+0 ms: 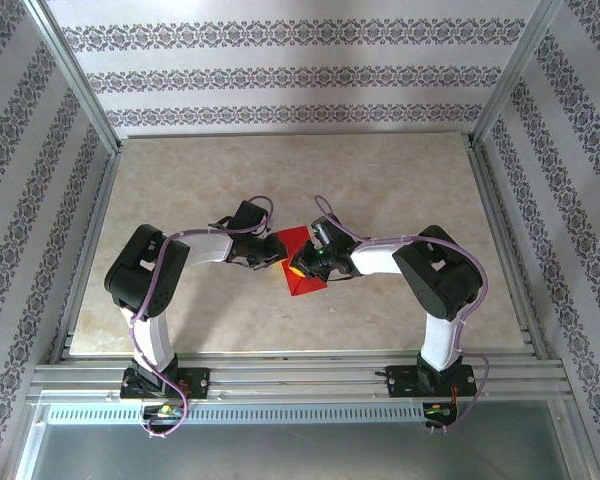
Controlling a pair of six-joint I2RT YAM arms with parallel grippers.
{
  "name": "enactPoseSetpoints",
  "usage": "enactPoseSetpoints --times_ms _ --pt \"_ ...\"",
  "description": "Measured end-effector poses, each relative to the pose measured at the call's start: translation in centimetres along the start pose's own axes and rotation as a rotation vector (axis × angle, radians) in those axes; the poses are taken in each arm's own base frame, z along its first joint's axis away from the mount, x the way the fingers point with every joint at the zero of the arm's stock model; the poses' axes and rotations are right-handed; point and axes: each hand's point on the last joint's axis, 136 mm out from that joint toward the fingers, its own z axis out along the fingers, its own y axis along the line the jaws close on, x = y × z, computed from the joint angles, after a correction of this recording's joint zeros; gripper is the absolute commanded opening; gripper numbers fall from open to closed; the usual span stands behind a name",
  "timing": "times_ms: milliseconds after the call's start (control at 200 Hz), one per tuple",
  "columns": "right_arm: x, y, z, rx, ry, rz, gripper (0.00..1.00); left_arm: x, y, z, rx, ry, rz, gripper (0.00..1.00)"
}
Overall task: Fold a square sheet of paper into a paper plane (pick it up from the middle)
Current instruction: Fold the triangle a second time at the center of the table.
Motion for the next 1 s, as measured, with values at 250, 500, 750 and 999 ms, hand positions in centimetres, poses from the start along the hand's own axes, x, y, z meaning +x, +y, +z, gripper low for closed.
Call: enactPoseSetpoints --times_ms 250,500,750,999 --pt "0.0 0.0 0.0 0.003 -0.002 0.001 0.11 -0.1 0.2 -0.1 -0.009 -0.004 0.003 0.14" --pt "-0.1 0.5 0.0 -0.003 -0.004 -0.004 0.24 -1.5 0.1 -3.3 -0.04 -0.099 -0.006 0.15" --pt "-0.2 1.2 -0.2 -0.021 -0.004 -0.012 0.41 -1.2 2.2 -5.9 -0.066 -0.169 -0.091 0.17" --pt "-0.2 1.2 -0.3 -0.021 -0.008 -0.013 0.36 0.0 2.1 -5.6 -0.03 -0.137 -0.123 0.17"
